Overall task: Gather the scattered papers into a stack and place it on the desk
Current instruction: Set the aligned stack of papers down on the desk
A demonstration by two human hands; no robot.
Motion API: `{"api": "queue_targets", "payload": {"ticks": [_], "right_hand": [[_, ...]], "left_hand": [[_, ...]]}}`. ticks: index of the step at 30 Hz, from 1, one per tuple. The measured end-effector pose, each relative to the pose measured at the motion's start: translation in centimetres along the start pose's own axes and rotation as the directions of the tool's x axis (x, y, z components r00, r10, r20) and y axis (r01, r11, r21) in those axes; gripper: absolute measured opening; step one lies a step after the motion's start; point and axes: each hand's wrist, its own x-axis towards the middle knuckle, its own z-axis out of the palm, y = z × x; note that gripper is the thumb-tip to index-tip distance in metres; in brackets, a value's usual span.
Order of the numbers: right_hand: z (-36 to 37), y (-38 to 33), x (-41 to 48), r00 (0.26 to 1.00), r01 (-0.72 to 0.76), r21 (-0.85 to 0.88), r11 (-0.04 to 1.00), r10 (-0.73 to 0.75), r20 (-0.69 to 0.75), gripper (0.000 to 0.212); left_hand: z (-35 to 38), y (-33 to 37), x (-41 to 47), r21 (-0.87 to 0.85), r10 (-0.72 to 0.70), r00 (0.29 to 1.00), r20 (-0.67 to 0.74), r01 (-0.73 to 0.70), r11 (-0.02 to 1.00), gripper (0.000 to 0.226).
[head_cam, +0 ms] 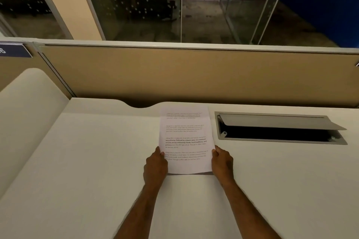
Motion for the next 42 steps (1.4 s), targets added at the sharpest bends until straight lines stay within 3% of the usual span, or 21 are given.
{"api": "queue_targets", "payload": {"ticks": [9,14,20,42], "right_hand": [[0.3,0.0,0.1,1.0,-0.025,0.034,0.999,0.026,-0.018,0.033],[0.5,-0.3,-0.5,0.997,-0.029,0.059,0.998,0.033,-0.068,0.042],[0.9,-0.1,-0.5,0.984,-0.088,0.131,0.987,0.106,-0.143,0.029],[0.6,-0.5,-0.1,0.986,-0.097,0.055,0.994,0.104,-0.13,0.028]], "left_hand": [[-0.1,0.0,0.4,0.045,0.015,1.0,-0.021,-0.014,0.999,0.029],[-0.1,-0.6,-0.1,-0.151,-0.016,0.994,-0.109,-0.001,0.988,0.029],[-0.4,-1.5,0.2,-0.12,0.016,0.983,-0.18,-0.038,0.992,0.027],[-0.8,-1.2,1.0,-0.122,-0.02,0.992,-0.126,0.005,0.992,0.033]]}}
